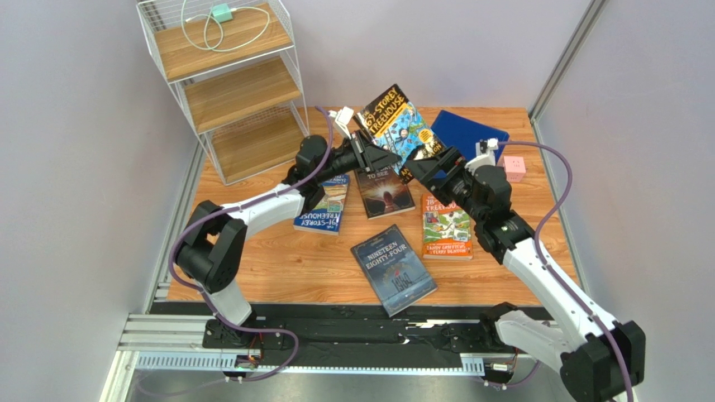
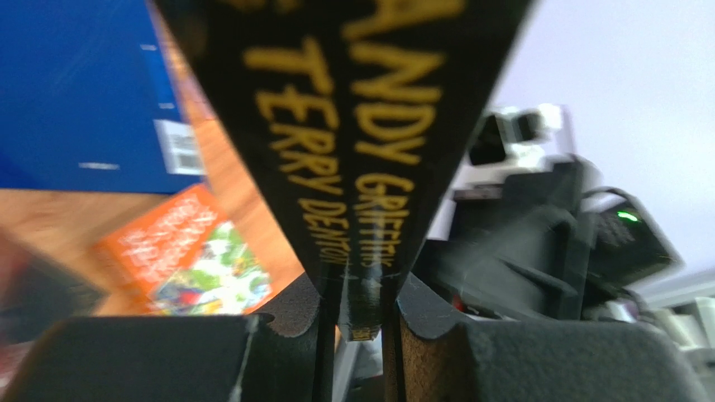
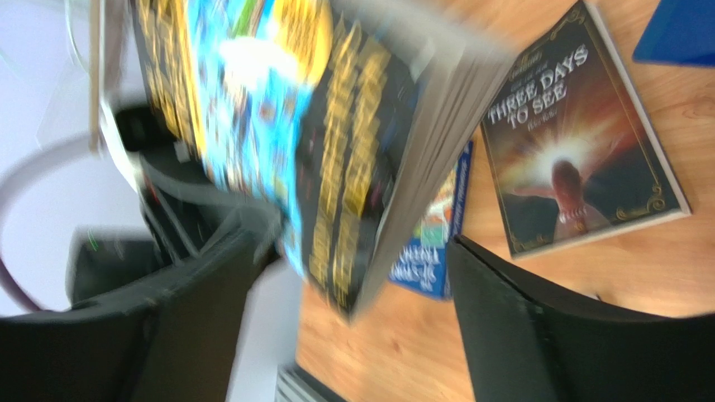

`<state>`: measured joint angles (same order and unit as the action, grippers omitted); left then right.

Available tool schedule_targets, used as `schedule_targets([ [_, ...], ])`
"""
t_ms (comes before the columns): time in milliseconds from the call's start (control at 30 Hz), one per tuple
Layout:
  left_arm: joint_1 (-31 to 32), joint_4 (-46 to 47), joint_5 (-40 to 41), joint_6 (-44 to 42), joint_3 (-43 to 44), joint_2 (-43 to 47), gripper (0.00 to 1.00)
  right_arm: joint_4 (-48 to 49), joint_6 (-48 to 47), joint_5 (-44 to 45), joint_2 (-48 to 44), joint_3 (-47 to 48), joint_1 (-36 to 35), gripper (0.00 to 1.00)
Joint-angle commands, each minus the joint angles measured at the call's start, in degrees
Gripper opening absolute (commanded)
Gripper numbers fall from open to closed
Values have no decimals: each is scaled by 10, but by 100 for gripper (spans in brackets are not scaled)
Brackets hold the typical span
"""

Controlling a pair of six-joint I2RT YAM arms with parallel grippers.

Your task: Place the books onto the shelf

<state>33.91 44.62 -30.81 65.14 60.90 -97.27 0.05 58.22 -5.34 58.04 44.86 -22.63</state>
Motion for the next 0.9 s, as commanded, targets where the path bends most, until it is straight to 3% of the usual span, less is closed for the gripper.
schedule_targets([
  [0,-16,-199,-27,-204,84,62,0,-108,-166,-29,-55,22,-7,100],
  [167,-31,-325,-55,-331,110,100,0,-167,-294,-94,-67,73,58,100],
  [367,-39,-399,-210,-387,162,81,0,-175,-329,-271,-14,112,168,100],
  [600,-39,-367,-332,-376,163,55,0,-105,-348,-369,-14,98,188,100],
  [867,-37,-336,-411,-359,178,24,0,-64,-346,-438,-36,88,188,100],
])
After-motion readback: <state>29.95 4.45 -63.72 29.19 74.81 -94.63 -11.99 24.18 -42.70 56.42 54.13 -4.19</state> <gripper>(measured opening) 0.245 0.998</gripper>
